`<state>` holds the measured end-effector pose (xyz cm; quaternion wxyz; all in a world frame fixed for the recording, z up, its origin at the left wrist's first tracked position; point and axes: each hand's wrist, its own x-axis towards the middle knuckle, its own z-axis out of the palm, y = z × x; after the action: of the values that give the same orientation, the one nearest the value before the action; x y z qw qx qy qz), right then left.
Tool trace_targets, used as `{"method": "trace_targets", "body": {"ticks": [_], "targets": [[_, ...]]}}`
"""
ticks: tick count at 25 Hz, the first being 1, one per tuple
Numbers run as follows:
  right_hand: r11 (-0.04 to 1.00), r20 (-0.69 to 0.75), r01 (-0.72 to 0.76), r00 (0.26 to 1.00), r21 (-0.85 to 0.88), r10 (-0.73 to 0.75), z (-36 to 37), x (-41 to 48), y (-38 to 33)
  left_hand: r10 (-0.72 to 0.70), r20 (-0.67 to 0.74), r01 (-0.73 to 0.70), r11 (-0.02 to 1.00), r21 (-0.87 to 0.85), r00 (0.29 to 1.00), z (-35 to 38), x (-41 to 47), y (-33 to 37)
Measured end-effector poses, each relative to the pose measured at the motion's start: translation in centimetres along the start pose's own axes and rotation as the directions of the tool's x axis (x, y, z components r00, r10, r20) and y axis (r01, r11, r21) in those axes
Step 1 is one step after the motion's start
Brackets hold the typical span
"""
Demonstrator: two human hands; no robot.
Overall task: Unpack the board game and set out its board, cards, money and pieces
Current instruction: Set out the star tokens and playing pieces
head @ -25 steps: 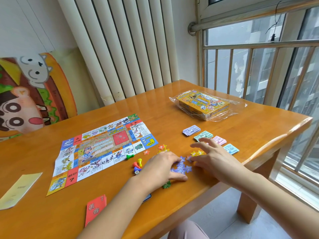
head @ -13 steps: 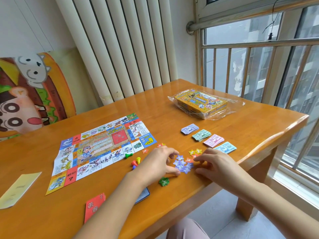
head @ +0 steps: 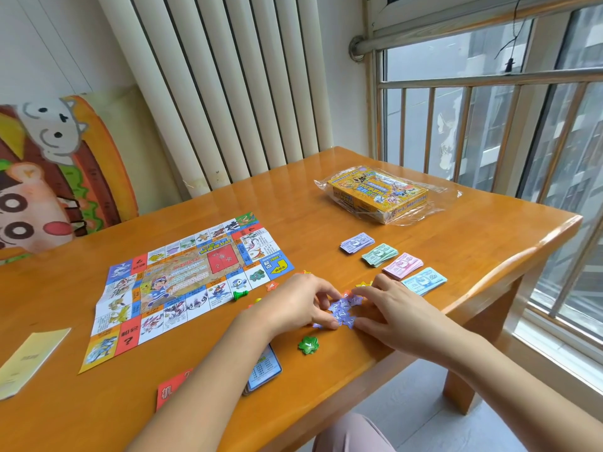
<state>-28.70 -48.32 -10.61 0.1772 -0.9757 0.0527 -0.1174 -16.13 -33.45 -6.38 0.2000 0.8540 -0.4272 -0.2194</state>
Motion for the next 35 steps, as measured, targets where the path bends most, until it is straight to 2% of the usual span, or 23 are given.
{"method": "trace_targets", "body": {"ticks": [4,7,9,13,21,30,35], "targets": [[0.998,-0.081,0.003,0.997,0.056,0.002,-0.2,-0.8,-0.4,-0.008,-0.003,0.007,0.992,-0.124,1.000,0.2,-0.4,0.1],[0.987,-0.104,-0.022,0.994,0.160,0.039,-0.4,-1.4,-0.5,0.008,0.022,-0.003,0.974,-0.226,1.000,0.4,-0.9,0.5],[0.976,-0.090,-0.058,0.993,0.211,0.079,-0.8,-1.6,-0.6,0.012,0.015,-0.009,0.977,-0.212,1.000,0.1,-1.0,0.4],[0.977,0.018,-0.160,0.987,0.139,0.159,-1.0,-1.2,-1.1,-0.052,0.037,0.056,0.991,-0.124,0.998,-0.4,-1.1,-0.1],[0.977,0.095,-0.167,0.983,0.129,0.156,-1.2,0.5,-2.8,-0.096,-0.008,0.096,0.995,-0.017,0.995,0.0,-0.4,0.4],[0.974,0.189,-0.185,0.969,0.128,0.160,-1.6,1.7,-3.5,-0.143,0.016,0.143,0.956,-0.256,0.990,0.8,-0.9,1.0],[0.963,0.186,-0.235,0.960,0.133,0.209,-2.5,1.4,-2.7,-0.170,-0.015,0.163,0.964,-0.211,0.985,0.7,-1.8,0.7]]}}
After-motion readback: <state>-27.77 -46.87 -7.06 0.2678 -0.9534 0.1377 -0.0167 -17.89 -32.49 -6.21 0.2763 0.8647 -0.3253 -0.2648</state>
